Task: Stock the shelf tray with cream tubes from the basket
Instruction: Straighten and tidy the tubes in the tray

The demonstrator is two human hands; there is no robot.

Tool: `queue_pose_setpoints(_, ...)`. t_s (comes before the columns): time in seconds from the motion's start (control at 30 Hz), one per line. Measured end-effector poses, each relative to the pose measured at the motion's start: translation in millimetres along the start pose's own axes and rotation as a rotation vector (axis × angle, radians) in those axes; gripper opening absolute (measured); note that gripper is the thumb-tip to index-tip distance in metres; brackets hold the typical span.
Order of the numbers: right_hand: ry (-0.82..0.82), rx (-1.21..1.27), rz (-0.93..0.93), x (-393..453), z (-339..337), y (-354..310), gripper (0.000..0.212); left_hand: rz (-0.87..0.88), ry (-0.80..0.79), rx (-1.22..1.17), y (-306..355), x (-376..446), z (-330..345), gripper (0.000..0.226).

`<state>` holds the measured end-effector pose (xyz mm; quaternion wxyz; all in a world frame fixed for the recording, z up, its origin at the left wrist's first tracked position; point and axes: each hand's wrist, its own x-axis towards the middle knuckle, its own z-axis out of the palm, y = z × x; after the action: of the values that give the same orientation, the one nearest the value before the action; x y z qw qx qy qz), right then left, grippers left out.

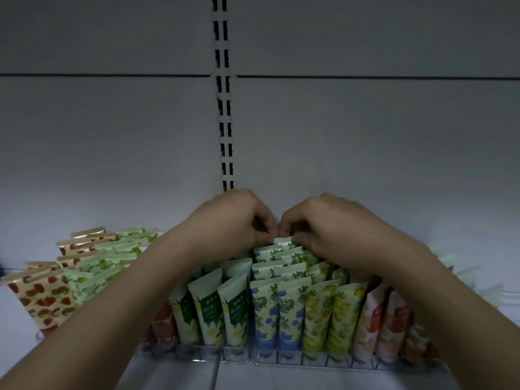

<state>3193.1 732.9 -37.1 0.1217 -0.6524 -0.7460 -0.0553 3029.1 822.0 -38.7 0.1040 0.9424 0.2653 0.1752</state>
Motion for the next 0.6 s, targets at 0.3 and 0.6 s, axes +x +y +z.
queue_pose_setpoints(0.3, 0.051, -0.001, 0.036, -0.2, -0.3, -1.4, 0.017, -0.015, 0.027, -0.120, -6.2, -1.1, -2.4, 0.032)
queue_pose_setpoints(0.6, 0.240, 0.094, 0.025, -1.1, -14.2, -5.1, 0.014, -0.056, 0.113, -0.078, -5.2, -6.4, -13.7, 0.017)
